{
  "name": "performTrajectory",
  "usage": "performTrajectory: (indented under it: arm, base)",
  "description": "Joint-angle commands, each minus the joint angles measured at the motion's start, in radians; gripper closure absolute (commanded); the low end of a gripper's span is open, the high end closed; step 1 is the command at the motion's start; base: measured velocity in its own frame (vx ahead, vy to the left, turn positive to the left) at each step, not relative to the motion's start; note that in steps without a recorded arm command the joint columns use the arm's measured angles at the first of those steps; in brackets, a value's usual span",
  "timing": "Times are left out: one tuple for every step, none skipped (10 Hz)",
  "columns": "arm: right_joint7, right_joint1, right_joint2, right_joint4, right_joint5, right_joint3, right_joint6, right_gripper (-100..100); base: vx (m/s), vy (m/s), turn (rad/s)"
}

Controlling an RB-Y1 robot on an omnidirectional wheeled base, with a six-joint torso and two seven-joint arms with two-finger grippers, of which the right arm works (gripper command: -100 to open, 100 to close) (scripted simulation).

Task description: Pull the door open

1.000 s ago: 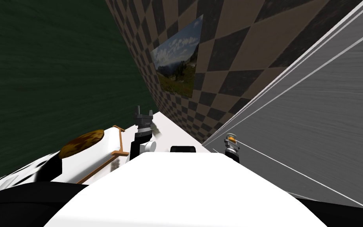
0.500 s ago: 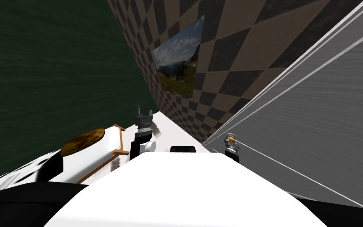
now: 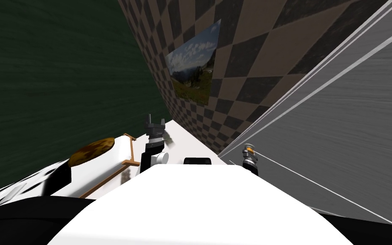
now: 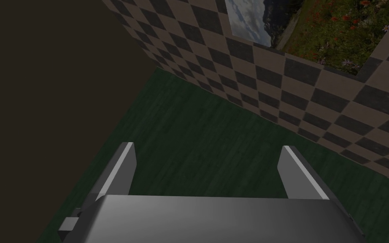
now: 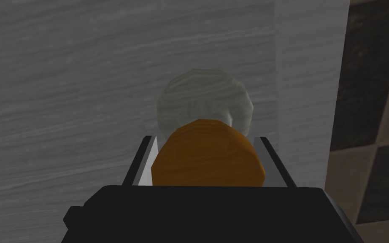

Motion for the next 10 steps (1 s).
performTrajectory:
  arm:
    - [-0.05,-0.004,0.003,0.004,0.0,0.001,-0.001,100]
    - [-0.055,-0.004,0.003,0.004,0.0,0.001,-0.001,100]
    - [-0.086,-0.005,0.004,0.004,0.0,0.0,-0.001,100]
    - [-0.116,-0.005,0.004,0.003,0.0,0.0,0.0,100]
    - [-0.143,-0.006,0.005,0.003,0.0,0.0,0.001,100]
    - [-0.148,-0.006,0.005,0.003,0.0,0.0,0.001,100]
    - [-0.183,-0.007,0.006,0.002,0.0,-0.001,0.001,100]
    - [-0.21,-0.008,0.007,0.002,0.0,-0.001,0.002,100]
    - [-0.22,-0.008,0.007,0.002,0.0,-0.001,0.002,100]
    - [-0.257,-0.009,0.008,0.001,-0.001,-0.002,0.003,100]
  base:
    - [-0.03,-0.003,0.018]
    - [-0.022,-0.001,0.012]
    - [-0.024,0.0,0.015]
    - [-0.027,0.001,0.02]
    - [-0.03,0.002,0.017]
    - [-0.021,0.001,0.009]
    - [-0.022,-0.001,0.016]
    - [-0.029,-0.001,0.023]
    - [-0.025,-0.001,0.014]
    - [-0.027,0.003,0.018]
